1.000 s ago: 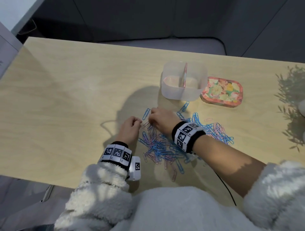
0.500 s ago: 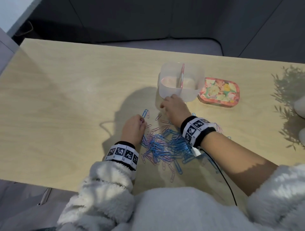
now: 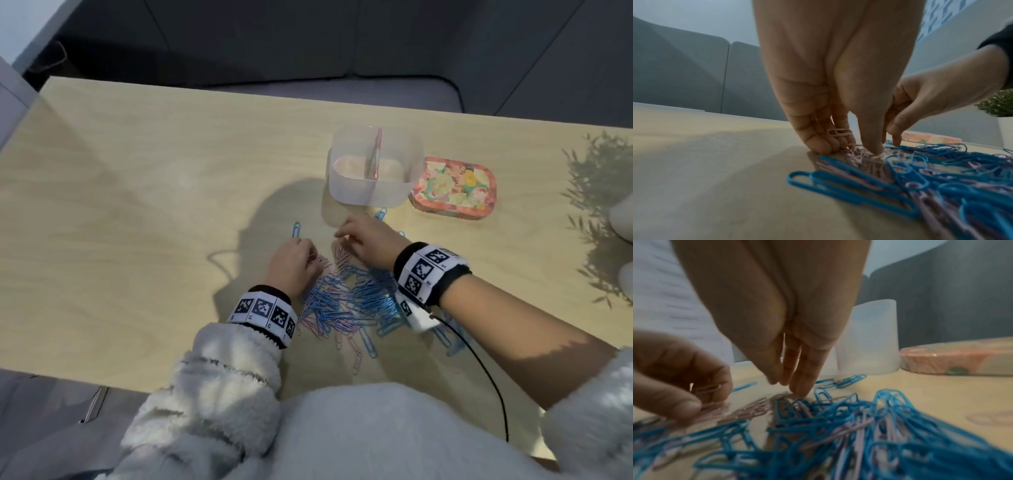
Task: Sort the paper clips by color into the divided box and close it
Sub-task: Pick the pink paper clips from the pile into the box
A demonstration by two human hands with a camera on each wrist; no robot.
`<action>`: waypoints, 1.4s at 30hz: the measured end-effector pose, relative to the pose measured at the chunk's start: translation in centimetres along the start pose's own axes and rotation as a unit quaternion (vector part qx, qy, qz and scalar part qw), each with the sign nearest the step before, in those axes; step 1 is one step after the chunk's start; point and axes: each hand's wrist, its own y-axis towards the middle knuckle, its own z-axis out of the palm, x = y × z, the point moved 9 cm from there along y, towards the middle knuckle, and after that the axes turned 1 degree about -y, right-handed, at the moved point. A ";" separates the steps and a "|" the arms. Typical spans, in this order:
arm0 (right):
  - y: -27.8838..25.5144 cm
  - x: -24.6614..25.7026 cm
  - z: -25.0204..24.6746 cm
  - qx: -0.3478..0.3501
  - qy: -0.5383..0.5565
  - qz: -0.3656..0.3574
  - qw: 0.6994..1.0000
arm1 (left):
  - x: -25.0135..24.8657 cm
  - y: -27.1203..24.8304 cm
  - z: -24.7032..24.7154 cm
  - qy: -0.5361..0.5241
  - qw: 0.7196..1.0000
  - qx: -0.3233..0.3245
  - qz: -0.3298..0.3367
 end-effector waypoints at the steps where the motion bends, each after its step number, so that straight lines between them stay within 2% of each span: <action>1: 0.1 0.2 -0.1 0.005 -0.004 -0.006 1.000 | -0.2 0.1 0.1 0.003 1.000 0.005 0.002; 5: -0.3 2.0 1.4 0.070 -0.100 -0.052 0.991 | -1.1 0.6 0.3 0.043 0.999 0.025 0.016; 9: -1.0 2.4 2.0 0.080 -0.130 -0.079 0.985 | -1.6 0.7 0.8 0.066 0.997 0.038 0.026; 13: -1.5 2.3 2.6 0.097 -0.178 -0.055 0.978 | -1.9 0.7 1.1 0.084 0.994 0.048 0.045; 18: -2.4 1.7 2.8 0.077 -0.157 -0.024 0.984 | -2.3 1.0 0.3 0.089 0.992 0.070 0.059; 22: -3.0 1.4 2.7 0.071 -0.147 -0.013 0.987 | -5.1 3.1 -4.5 0.029 0.996 0.026 0.082; 26: -3.1 -0.1 2.1 0.061 -0.047 0.054 0.996 | -8.6 7.0 -9.8 0.021 0.993 -0.050 0.105; 28: -3.3 -0.5 1.7 0.057 -0.025 0.069 0.996 | -9.7 9.3 -10.7 0.032 0.992 -0.060 0.102; 31: -3.8 -0.8 -0.2 0.014 0.026 0.080 0.996 | -10.2 12.4 -9.9 0.086 0.994 -0.019 0.066; 36: -4.1 -3.1 -7.1 -0.137 0.138 0.132 0.972 | -9.7 13.7 -8.2 0.083 0.994 0.003 0.071; 39: -2.4 -3.3 -11.2 -0.207 0.131 0.120 0.962 | -9.2 12.6 -9.1 0.028 0.993 -0.056 0.097; 42: 0.3 -3.2 -13.6 -0.226 0.120 0.127 0.958 | -8.2 10.3 -11.3 -0.041 0.981 -0.156 0.110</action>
